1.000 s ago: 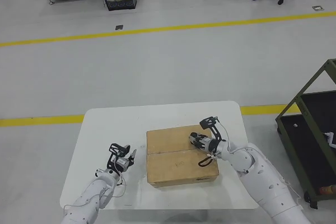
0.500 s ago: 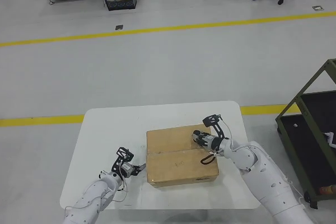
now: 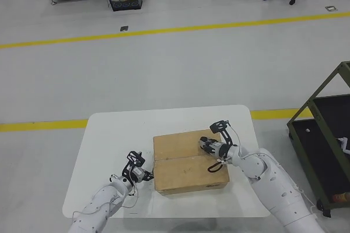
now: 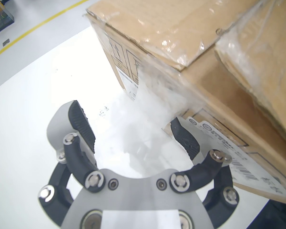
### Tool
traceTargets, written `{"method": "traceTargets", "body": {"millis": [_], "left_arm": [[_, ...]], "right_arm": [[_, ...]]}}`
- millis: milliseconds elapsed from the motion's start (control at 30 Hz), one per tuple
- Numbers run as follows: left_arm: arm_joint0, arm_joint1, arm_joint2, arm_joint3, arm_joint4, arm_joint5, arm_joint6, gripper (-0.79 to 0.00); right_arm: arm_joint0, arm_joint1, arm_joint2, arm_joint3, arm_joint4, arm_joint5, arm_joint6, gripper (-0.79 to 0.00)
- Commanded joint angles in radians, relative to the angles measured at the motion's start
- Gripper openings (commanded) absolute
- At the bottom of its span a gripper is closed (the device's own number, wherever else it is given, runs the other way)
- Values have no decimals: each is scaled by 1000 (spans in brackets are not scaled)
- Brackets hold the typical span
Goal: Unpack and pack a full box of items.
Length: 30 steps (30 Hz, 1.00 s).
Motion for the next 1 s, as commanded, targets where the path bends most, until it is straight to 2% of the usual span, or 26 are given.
{"method": "traceTargets", "body": {"millis": [0, 133, 167, 200, 267, 333, 367, 400, 500, 567, 967], "left_arm": [[0, -2, -1, 0, -1, 8, 14, 0], [-1, -5, -4, 4, -8, 14, 37, -6], [0, -6, -7, 4, -9, 18, 46, -49], [1, -6, -11, 2, -12, 21, 58, -160], [4, -7, -19, -2, -19, 33, 79, -292], [8, -7, -26, -7, -22, 43, 95, -280], [10, -7, -30, -10, -25, 47, 100, -191], [12, -7, -33, -14, -27, 49, 104, -142], [22, -7, -43, -29, -23, 59, 126, -95], [29, -6, -52, -38, -27, 65, 133, -9], [59, -2, -101, -77, -49, 76, 158, 0]], "right_arm": [[1, -2, -6, -1, 0, -1, 0, -785], [4, -5, -15, 2, -1, 0, -2, -785], [4, -5, -17, 4, -1, 0, -3, -785], [5, -6, -19, 5, -1, -2, -2, -785], [5, -7, -21, 8, 0, -4, -3, -785], [6, -7, -23, 10, -1, -6, -3, -785], [6, -8, -24, 11, 1, -6, -2, -785], [7, -8, -24, 12, 1, -6, -2, -785], [10, -9, -27, 13, 0, -5, 0, -785], [11, -9, -28, 14, 0, -6, 1, -785], [20, -13, -32, 27, 2, -12, 2, -785]]}}
